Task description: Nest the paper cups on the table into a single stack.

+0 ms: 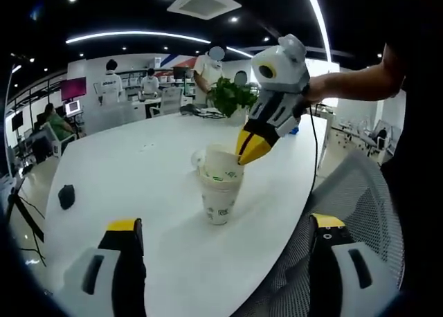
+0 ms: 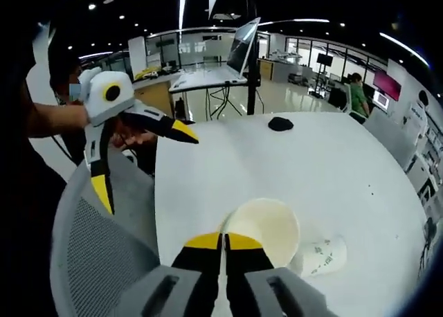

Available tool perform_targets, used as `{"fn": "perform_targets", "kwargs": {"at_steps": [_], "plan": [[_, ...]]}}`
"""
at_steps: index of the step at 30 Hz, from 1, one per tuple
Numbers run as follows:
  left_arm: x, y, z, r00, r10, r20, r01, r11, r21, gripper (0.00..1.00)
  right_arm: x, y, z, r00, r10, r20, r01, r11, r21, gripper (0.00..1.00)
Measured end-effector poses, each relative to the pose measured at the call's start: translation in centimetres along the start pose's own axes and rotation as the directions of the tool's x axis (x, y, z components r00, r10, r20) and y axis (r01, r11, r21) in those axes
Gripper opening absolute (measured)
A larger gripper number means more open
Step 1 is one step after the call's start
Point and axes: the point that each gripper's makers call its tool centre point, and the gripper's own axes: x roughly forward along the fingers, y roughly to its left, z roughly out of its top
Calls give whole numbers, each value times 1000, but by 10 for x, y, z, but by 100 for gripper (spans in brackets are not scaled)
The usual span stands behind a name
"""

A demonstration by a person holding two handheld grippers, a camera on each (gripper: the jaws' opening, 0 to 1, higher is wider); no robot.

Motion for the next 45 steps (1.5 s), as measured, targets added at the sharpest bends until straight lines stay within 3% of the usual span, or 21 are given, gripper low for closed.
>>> {"fn": "perform_targets", "kwargs": {"at_steps": [23, 35, 45], "plan": [[-8, 4, -7, 1000, 23, -1, -23, 1000, -15, 98, 38, 6, -8, 994, 83, -76, -79, 996, 49, 0], [-8, 6, -7, 999, 32, 2, -32, 999, -18, 98, 41, 6, -7, 993, 97, -64, -90, 991, 101, 0], [-9, 8, -6, 999, 36, 2, -36, 999, -18, 98, 43, 8, -11, 993, 93, -75, -87, 993, 74, 2]]}}
